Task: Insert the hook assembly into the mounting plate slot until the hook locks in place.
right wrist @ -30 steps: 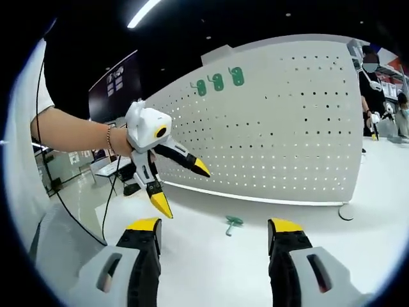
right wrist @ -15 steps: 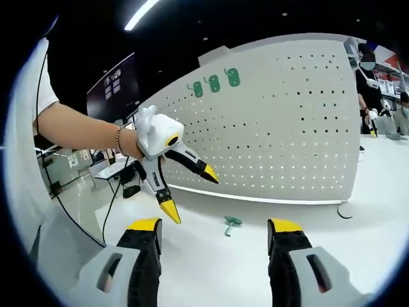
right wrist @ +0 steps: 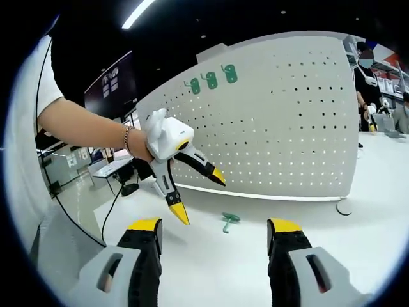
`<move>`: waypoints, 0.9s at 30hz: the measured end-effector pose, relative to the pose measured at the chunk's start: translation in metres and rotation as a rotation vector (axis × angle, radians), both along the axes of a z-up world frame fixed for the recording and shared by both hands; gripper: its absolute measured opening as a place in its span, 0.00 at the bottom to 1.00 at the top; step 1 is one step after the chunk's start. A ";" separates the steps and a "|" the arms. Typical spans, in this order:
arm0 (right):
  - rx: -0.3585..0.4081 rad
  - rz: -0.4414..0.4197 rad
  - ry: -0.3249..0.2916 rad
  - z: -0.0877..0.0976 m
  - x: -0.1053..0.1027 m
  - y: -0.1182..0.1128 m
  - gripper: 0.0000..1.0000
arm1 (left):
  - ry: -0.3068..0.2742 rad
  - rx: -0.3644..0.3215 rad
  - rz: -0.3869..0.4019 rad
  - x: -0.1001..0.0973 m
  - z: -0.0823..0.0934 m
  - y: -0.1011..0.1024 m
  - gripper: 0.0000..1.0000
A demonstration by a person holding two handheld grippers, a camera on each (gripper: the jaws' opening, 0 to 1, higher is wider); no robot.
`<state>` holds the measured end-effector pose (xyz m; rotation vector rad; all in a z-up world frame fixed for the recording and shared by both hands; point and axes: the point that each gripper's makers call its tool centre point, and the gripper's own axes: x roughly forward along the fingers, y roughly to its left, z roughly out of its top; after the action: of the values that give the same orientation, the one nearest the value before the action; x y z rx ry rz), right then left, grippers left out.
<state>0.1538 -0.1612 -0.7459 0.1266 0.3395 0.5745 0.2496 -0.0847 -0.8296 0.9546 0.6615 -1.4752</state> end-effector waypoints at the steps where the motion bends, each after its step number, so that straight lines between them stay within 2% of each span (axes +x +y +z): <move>1: -0.001 0.001 0.000 0.000 0.000 0.000 0.64 | 0.007 -0.001 0.000 0.000 -0.001 -0.001 0.79; 15: 0.013 -0.022 0.005 0.001 0.001 -0.004 0.63 | 0.042 0.065 -0.062 -0.010 -0.033 -0.009 0.78; 27: 0.004 -0.027 0.004 0.000 0.002 -0.006 0.62 | 0.057 0.105 -0.073 -0.012 -0.049 -0.012 0.76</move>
<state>0.1555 -0.1676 -0.7459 0.1362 0.3397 0.5480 0.2380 -0.0962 -0.8790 1.0300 0.7590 -1.5494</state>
